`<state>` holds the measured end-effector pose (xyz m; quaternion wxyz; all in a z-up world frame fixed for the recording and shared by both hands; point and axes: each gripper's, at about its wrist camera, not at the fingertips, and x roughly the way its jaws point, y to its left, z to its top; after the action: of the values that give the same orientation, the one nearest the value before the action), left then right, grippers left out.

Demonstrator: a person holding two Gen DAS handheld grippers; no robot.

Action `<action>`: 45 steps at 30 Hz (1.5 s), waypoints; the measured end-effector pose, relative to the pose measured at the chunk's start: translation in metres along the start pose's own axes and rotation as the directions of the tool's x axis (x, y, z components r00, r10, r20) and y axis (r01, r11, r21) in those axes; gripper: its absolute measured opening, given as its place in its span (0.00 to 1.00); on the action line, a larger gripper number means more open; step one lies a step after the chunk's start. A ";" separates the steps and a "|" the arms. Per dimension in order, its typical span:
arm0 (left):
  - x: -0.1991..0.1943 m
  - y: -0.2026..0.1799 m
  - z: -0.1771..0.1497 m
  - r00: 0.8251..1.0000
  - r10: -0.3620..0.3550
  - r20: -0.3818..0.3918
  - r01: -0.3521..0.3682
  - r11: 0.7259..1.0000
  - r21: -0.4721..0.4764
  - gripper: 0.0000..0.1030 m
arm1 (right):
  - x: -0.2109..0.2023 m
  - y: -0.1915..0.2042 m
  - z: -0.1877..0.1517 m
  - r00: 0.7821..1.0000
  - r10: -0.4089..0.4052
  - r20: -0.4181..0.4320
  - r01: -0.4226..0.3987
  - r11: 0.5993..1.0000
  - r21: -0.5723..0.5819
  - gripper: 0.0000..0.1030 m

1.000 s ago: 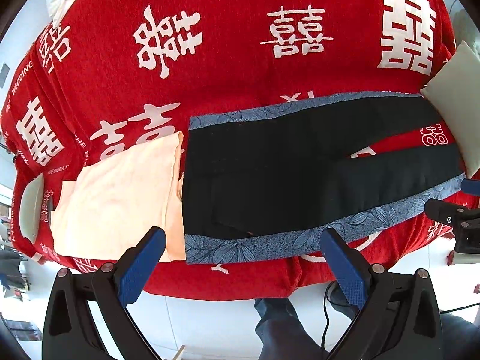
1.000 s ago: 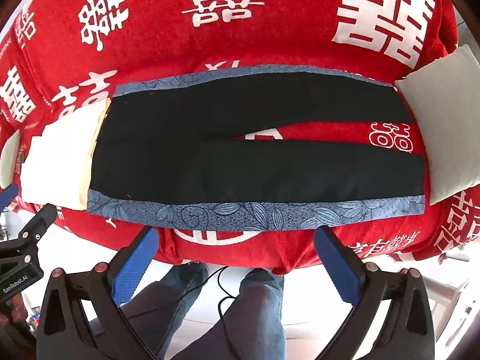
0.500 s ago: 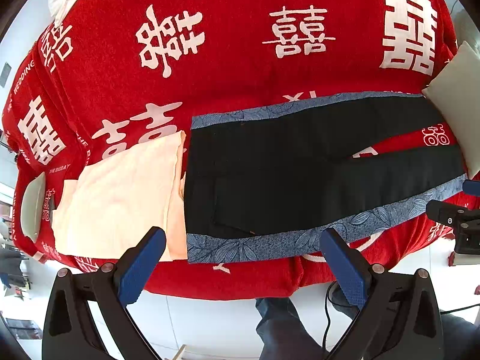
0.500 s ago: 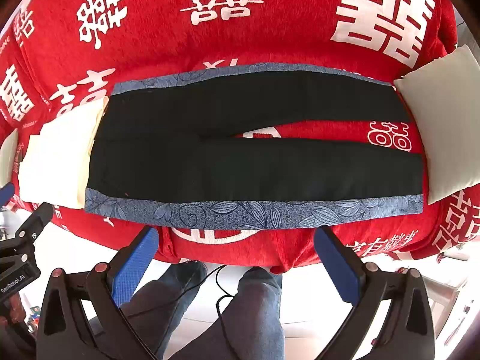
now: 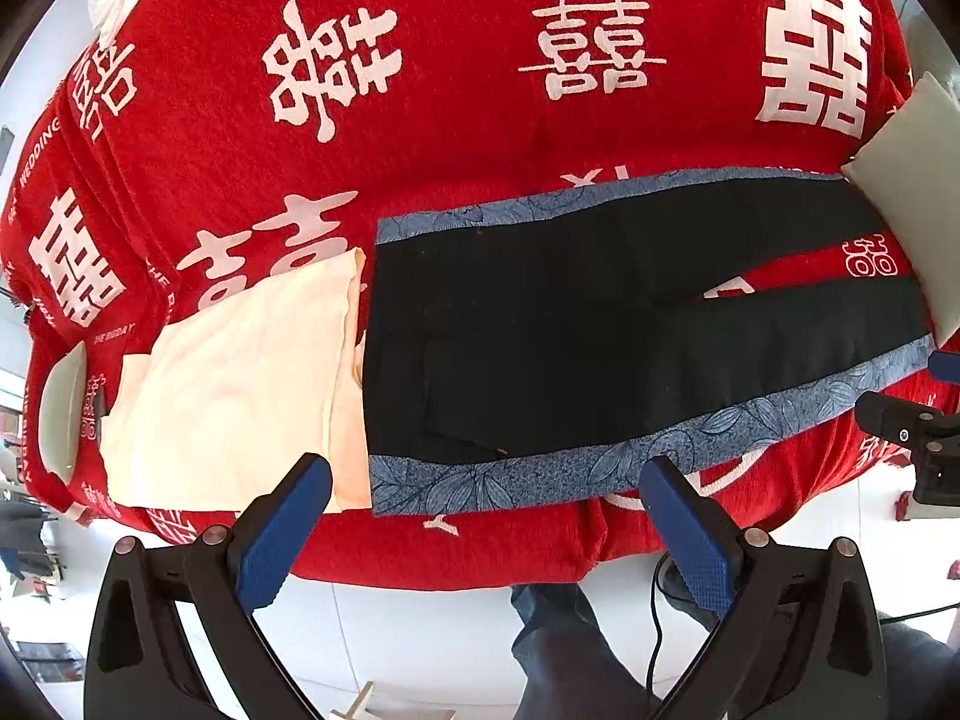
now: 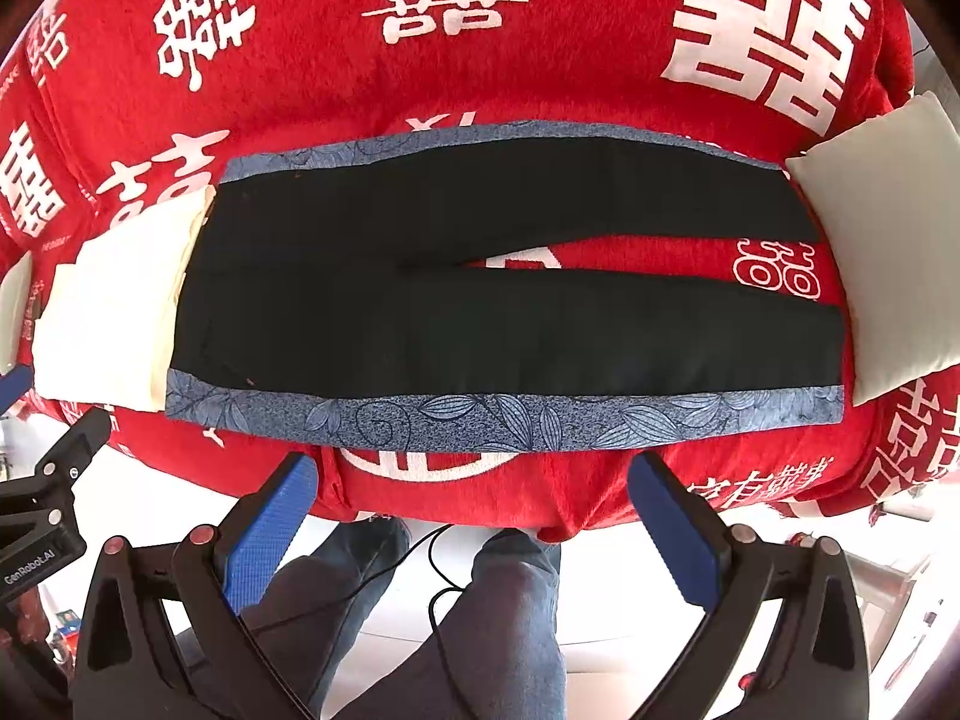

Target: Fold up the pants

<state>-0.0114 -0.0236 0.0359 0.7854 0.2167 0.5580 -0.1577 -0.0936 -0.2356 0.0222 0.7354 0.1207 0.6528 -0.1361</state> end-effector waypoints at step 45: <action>0.215 0.043 -0.090 0.865 -0.484 -0.135 0.347 0.770 -0.535 0.83 | 0.227 0.023 -0.052 0.750 0.656 -0.087 -0.581 0.715 0.389 0.78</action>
<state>0.0071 0.0586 -0.1858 0.6769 -0.1022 0.7132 -0.1507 -0.1082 -0.2056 -0.2097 0.6295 0.4716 0.6171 0.0233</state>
